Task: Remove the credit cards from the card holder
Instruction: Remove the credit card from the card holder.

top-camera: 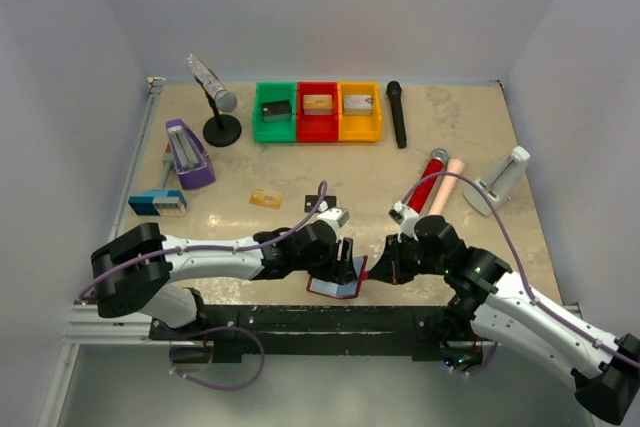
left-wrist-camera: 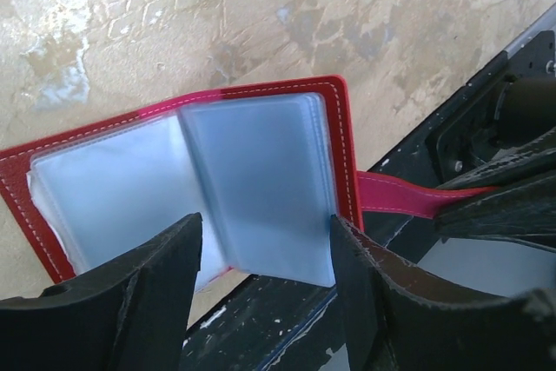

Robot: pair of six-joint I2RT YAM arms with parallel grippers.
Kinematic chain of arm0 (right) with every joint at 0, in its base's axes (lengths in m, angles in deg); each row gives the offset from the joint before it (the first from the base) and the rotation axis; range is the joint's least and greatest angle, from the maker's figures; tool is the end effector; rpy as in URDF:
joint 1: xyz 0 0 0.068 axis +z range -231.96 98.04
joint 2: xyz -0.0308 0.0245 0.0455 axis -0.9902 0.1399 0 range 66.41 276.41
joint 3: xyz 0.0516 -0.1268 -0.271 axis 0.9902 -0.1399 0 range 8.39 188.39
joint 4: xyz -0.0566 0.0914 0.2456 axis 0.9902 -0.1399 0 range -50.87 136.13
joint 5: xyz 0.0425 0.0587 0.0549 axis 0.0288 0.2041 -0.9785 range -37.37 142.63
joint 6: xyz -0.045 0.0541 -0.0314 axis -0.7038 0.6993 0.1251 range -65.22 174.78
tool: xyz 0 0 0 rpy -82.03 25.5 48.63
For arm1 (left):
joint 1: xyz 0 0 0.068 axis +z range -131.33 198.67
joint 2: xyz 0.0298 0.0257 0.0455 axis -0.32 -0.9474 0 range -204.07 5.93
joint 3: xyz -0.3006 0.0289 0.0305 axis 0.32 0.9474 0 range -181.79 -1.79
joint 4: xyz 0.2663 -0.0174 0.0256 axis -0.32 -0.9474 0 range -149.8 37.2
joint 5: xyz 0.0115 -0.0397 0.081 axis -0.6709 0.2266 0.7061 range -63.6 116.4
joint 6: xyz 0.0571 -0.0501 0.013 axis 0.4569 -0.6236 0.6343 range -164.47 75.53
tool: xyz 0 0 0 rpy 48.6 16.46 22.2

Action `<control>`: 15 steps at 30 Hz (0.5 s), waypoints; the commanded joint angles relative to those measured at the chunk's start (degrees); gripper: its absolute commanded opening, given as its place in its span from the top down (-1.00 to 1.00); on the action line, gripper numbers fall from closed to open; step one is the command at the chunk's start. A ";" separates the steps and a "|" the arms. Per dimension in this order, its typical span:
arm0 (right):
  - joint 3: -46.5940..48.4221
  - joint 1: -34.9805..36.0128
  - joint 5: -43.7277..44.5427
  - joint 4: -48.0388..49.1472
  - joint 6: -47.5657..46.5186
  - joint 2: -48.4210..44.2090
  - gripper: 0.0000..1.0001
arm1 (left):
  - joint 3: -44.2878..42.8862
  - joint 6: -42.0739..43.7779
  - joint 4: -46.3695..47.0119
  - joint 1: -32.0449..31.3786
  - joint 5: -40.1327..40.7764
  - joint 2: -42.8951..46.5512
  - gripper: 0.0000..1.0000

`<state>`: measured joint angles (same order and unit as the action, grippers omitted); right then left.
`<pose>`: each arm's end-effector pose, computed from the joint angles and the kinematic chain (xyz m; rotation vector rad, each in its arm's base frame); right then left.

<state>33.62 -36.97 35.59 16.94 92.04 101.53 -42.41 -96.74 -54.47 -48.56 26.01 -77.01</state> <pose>0.0874 0.1146 0.2133 -0.3399 2.4363 1.0451 0.1198 -0.2869 0.1846 0.3395 2.5585 -0.9513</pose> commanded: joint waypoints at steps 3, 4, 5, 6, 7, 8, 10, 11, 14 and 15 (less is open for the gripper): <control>0.43 -0.17 0.95 0.19 -0.43 -1.19 1.00 | -1.92 0.59 -1.93 -0.28 2.05 -0.91 -0.28; 0.34 -0.17 0.95 0.19 -0.43 -1.10 1.00 | -2.00 0.59 -2.28 -0.28 2.23 -0.91 -0.28; 0.43 -0.08 0.95 0.10 -0.43 -1.19 1.00 | -2.01 0.50 -2.46 -0.28 2.40 -1.00 -0.28; 0.43 -0.08 0.95 0.19 -0.43 -1.27 1.00 | -1.92 0.50 -2.37 -0.28 2.58 -0.91 -0.28; 0.43 -0.17 0.87 0.10 -0.52 -1.28 1.00 | -1.83 0.59 -2.37 -0.28 2.75 -0.74 -0.29; 0.34 -0.08 0.87 0.10 -0.52 -1.28 1.00 | -2.00 0.68 -2.72 -0.28 3.19 -0.74 -0.29; 0.52 -0.17 0.95 0.01 -0.52 -1.27 1.00 | -2.71 0.50 -4.99 -0.28 5.03 -0.91 -0.29; 0.52 -0.17 1.04 -0.08 -0.52 -1.19 1.00 | -2.97 0.33 -6.31 -0.28 6.17 -0.82 -0.29; 0.52 -0.08 1.13 -0.34 -0.60 -1.36 1.00 | -2.97 -0.29 -8.69 -0.28 8.64 -0.47 -0.29; 0.61 -0.17 1.30 -0.52 -0.69 -1.54 1.00 | -2.89 -0.72 -9.48 -0.19 9.34 -0.12 -0.29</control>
<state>33.62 -36.97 35.63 16.53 92.04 100.85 -43.26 -96.85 -59.96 -48.58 30.76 -77.68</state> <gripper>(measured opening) 0.032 0.645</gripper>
